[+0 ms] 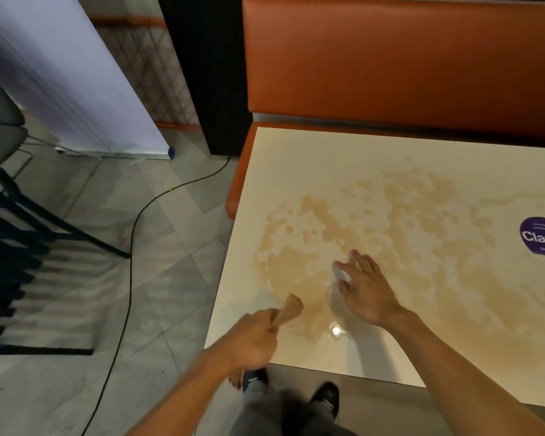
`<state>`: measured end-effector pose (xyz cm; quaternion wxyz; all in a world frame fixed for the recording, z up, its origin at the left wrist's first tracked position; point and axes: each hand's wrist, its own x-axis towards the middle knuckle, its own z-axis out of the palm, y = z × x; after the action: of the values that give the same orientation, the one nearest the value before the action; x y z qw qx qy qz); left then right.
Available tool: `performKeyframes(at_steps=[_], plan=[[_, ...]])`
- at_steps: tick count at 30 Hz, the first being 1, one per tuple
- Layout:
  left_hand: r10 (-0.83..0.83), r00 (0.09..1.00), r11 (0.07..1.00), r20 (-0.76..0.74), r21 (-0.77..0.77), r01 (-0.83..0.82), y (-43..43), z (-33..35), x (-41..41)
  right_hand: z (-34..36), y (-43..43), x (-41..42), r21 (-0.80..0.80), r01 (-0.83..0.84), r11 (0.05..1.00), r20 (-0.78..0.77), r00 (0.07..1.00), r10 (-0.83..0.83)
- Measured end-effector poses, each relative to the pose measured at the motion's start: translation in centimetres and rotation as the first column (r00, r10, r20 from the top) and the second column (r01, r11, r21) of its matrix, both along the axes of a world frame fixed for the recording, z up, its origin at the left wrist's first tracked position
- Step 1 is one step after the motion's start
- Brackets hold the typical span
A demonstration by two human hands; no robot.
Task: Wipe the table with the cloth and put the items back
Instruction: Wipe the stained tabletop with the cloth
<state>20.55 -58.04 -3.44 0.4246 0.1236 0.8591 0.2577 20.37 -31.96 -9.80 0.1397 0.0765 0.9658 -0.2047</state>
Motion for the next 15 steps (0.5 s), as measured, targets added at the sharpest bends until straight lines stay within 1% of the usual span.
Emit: performKeyframes(at_steps=[1,3,4,5,7,8,10,11,13,15], plan=[[0.035,0.998,0.999,0.054,0.032,-0.037,-0.6,0.7,-2.1,0.4,0.1,-0.1,-0.006,0.003,1.0,-0.027,1.0,-0.003],[0.115,0.992,0.989,0.049,0.087,-0.118,-1.5,1.5,-6.2,0.9,0.3,-0.4,-0.009,0.028,1.0,-0.066,0.997,-0.028],[0.138,0.99,0.984,0.008,0.11,-0.138,-1.6,1.8,-8.1,0.9,0.5,-0.5,-0.009,0.049,0.999,-0.076,0.996,-0.05],[0.125,0.99,0.986,-0.06,0.117,-0.117,-1.5,1.8,-9.9,1.0,0.6,-0.5,-0.004,0.069,0.998,-0.077,0.995,-0.069],[0.046,0.973,0.997,-0.225,0.068,-0.032,-0.7,1.7,-13.4,0.8,0.6,-0.4,0.025,0.091,0.996,-0.065,0.994,-0.089],[0.003,0.949,0.999,-0.316,0.033,0.008,0.1,1.8,-14.9,0.5,0.6,-0.3,0.05,0.091,0.995,-0.061,0.994,-0.088],[-0.096,0.864,0.995,-0.495,-0.036,0.09,1.8,1.7,-17.4,0.0,0.3,-0.2,0.086,0.079,0.993,-0.039,0.996,-0.076],[-0.176,0.807,0.984,-0.563,-0.111,0.137,2.8,1.5,-18.5,-0.2,0.1,-0.2,0.078,0.085,0.993,-0.02,0.996,-0.084],[-0.368,0.691,0.928,-0.623,-0.299,0.224,4.3,0.5,-20.8,-0.7,-0.3,-0.5,0.03,0.118,0.992,0.006,0.993,-0.119],[-0.542,0.551,0.84,-0.634,-0.428,0.334,5.3,-0.7,-22.7,-0.9,-0.5,-0.5,-0.015,0.149,0.989,0.015,0.989,-0.148]])
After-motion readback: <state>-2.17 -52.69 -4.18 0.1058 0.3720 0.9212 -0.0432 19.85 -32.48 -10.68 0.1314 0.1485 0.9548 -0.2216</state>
